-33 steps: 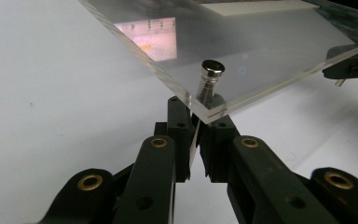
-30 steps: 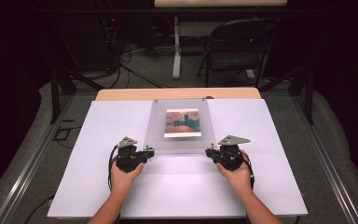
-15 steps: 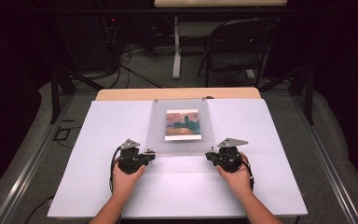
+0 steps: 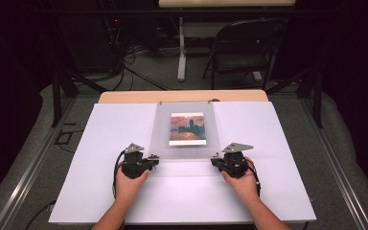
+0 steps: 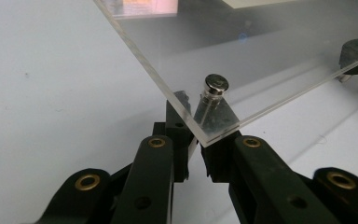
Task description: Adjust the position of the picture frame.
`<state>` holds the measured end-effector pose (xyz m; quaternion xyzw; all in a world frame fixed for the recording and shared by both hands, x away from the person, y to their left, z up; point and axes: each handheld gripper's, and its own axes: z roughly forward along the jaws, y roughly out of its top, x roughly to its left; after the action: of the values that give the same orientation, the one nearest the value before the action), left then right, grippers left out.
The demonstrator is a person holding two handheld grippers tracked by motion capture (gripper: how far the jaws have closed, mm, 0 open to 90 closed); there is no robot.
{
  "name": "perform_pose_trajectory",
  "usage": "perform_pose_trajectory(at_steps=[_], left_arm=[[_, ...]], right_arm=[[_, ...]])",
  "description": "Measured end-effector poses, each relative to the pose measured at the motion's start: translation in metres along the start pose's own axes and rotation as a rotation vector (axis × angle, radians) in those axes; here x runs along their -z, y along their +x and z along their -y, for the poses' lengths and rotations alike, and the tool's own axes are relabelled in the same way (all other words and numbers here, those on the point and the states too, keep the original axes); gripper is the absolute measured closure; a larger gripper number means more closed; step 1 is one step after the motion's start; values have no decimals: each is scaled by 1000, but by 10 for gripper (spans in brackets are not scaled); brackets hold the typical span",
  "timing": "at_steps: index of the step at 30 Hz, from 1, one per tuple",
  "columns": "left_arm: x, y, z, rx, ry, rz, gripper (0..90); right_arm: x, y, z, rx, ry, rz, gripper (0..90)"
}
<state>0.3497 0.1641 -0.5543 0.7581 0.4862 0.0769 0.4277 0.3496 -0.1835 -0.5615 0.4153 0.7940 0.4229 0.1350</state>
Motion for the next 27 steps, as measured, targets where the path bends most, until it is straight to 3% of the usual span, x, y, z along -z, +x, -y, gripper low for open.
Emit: perform_pose_trajectory(at_steps=[14, 17, 27], left_arm=[[0, 1, 2, 20, -13, 2, 803], [1, -1, 2, 8, -17, -11, 739], [0, -10, 6, -51, -28, -24, 454]], right_arm=[[0, -1, 2, -3, -1, -6, 830], [1, -1, 3, -20, -11, -20, 751], [4, 6, 2, 35, -8, 1, 475]])
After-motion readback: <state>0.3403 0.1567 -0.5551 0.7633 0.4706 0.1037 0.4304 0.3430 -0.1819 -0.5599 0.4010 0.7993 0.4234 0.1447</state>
